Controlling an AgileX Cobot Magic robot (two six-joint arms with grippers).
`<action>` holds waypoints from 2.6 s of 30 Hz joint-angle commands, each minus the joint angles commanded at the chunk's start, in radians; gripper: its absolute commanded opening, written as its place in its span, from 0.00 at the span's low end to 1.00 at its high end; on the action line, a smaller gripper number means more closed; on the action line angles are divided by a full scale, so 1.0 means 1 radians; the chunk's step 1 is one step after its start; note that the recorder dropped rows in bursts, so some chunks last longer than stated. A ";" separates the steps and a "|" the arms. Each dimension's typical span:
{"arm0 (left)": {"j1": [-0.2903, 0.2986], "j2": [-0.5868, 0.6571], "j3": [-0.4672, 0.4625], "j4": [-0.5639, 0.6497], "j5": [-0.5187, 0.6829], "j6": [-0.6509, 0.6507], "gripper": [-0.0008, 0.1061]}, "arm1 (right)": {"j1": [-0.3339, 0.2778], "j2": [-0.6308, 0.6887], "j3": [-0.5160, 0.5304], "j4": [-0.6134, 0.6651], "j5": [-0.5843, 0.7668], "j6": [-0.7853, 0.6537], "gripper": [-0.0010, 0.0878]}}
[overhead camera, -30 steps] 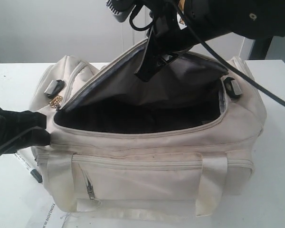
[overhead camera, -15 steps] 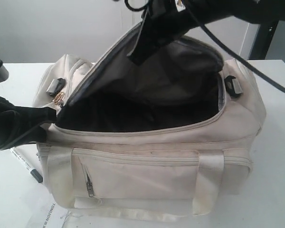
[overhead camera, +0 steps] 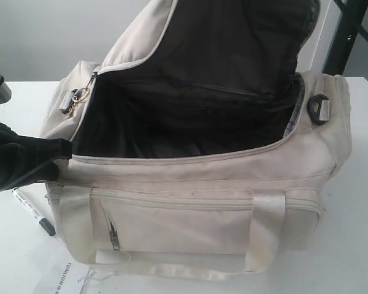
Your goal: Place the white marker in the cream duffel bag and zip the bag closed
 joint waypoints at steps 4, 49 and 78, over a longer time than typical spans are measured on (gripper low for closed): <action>0.000 0.000 0.000 0.000 -0.003 0.000 0.01 | -0.005 0.000 0.000 0.002 -0.013 0.016 0.01; -0.002 -0.194 -0.062 0.295 0.503 1.152 0.01 | -0.005 0.000 0.000 0.009 -0.002 0.016 0.01; 0.276 0.154 -0.143 0.008 0.285 -0.012 0.40 | -0.005 0.000 0.000 0.009 -0.002 0.016 0.01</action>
